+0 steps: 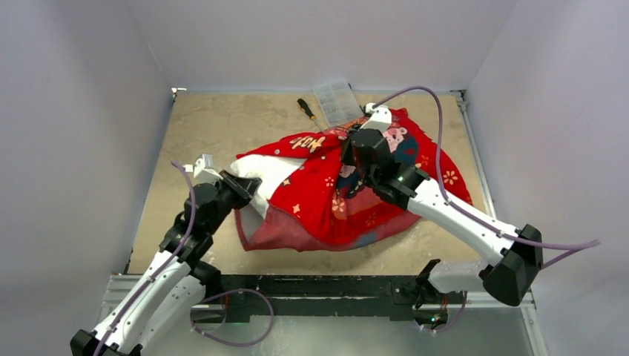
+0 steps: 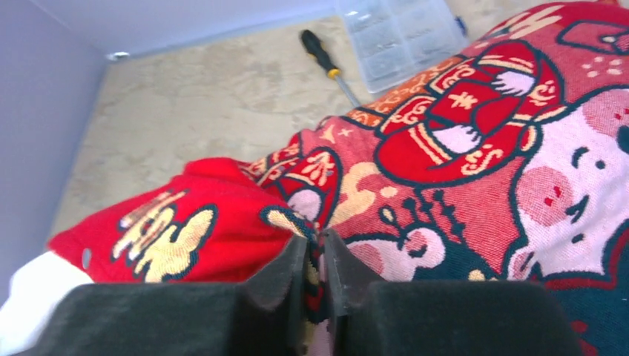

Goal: Remove the pillowcase from the pillow

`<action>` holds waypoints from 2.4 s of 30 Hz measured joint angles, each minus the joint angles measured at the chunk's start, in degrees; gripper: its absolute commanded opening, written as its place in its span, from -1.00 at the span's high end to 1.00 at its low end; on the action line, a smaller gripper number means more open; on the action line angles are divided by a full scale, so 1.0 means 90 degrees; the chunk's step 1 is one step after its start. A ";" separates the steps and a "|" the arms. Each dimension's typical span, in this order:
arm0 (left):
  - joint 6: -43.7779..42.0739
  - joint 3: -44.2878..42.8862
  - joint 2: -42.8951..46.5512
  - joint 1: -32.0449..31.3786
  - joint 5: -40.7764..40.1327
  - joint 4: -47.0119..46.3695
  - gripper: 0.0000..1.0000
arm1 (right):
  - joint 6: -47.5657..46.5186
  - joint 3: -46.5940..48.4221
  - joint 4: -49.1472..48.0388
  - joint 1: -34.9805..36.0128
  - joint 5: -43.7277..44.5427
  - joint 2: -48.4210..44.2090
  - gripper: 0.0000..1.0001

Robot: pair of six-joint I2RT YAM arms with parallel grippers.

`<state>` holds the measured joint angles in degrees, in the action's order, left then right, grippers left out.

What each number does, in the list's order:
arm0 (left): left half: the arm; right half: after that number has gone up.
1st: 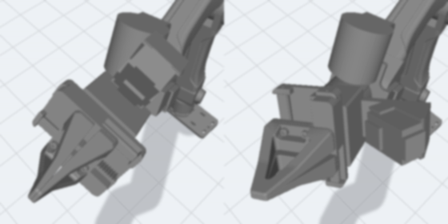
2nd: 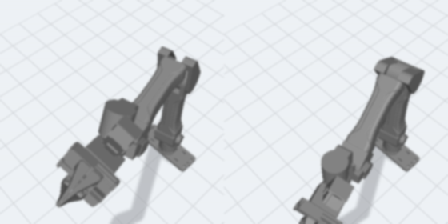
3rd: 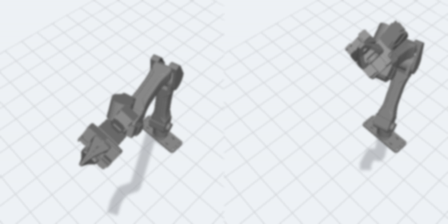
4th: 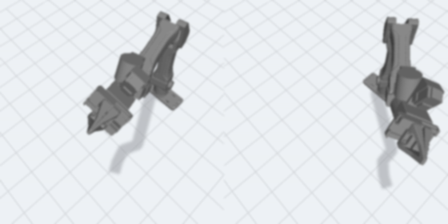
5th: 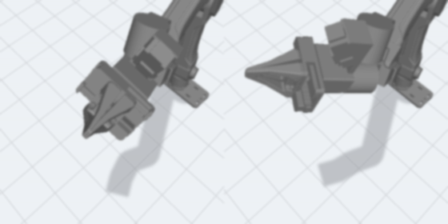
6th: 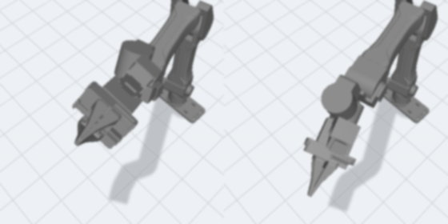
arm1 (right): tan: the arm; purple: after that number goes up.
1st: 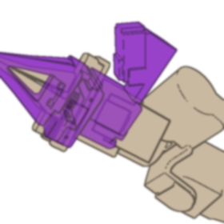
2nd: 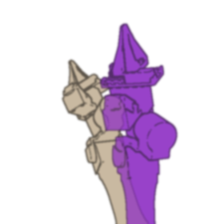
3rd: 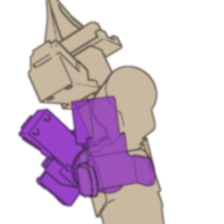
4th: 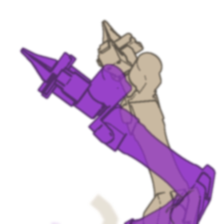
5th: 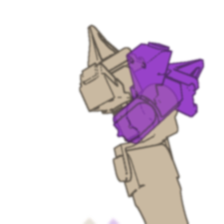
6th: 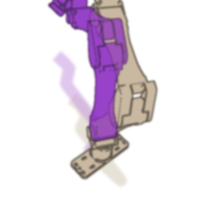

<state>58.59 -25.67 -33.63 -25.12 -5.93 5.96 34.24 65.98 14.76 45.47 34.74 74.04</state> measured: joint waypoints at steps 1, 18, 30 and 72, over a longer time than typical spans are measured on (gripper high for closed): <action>-0.0163 -0.0177 -0.0010 0.0000 -0.0063 0.0294 1.00 | -0.0056 -0.0015 -0.0107 0.0000 -0.0117 -0.0056 0.21; -0.2246 -0.3155 -0.1333 0.0039 -0.0469 0.2256 1.00 | -0.0085 -0.0520 -0.0695 -0.0364 -0.0833 -0.0872 -0.98; -0.2589 -0.3504 -0.2096 0.0046 -0.1972 0.3167 1.00 | -0.0750 -0.1360 -0.1812 -0.0527 -0.3179 -0.1739 -0.98; -0.2164 -0.2477 0.0194 0.0080 -0.0670 0.2807 1.00 | -0.0442 0.0233 -0.1727 -0.1144 -0.2154 -0.0202 1.00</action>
<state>39.11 -47.97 -31.88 -24.40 -11.97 31.22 30.26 68.07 -0.78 35.18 15.35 72.23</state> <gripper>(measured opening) 0.041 0.023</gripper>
